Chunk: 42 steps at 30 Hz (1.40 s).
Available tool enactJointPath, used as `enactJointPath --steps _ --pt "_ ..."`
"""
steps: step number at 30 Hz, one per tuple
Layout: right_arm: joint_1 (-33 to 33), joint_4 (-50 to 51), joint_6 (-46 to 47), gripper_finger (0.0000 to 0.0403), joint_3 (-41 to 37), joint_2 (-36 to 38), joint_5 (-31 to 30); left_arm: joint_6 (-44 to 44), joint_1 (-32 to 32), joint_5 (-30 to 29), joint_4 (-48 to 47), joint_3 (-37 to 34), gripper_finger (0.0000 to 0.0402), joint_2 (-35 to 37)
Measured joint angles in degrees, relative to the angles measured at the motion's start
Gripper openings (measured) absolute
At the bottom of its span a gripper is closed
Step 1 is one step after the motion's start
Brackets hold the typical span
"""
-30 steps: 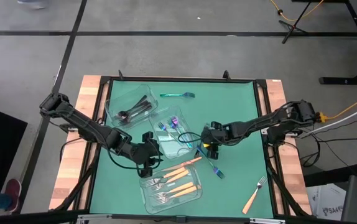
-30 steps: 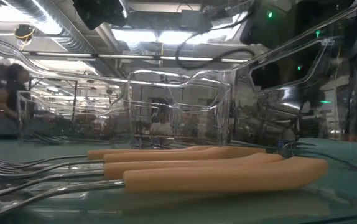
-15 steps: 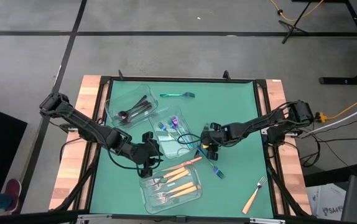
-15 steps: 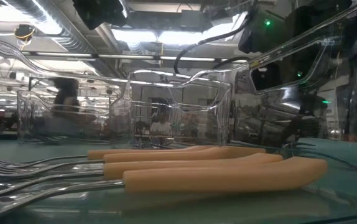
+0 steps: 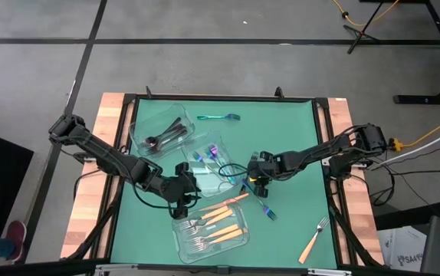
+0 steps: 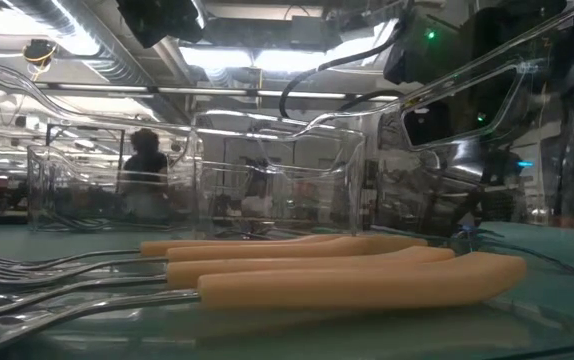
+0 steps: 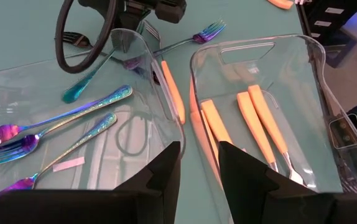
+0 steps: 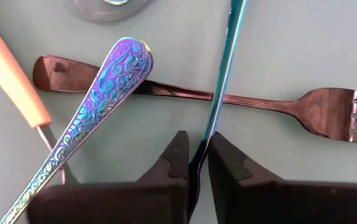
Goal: Sort silverware by color (type)
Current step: Put the blue fork into the center transparent bin
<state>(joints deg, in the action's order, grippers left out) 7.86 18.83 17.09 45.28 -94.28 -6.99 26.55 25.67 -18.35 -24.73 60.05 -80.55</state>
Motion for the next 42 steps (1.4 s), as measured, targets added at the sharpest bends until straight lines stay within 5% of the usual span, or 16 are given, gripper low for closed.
enactJointPath --steps 13,30,42 --pt "-0.1 6.6 -3.4 0.0007 4.2 -0.5 -1.4 0.3 0.0 0.0 0.0 0.0 0.0103 0.0" --pt "0.0 28.1 -16.1 0.0000 20.2 -0.2 -14.3 0.3 0.0 -0.4 1.1 0.0 0.0103 0.0" --pt "0.0 27.1 -35.3 0.0000 29.6 -0.1 -26.2 3.1 -0.3 -2.3 7.3 0.0 0.0103 3.3"
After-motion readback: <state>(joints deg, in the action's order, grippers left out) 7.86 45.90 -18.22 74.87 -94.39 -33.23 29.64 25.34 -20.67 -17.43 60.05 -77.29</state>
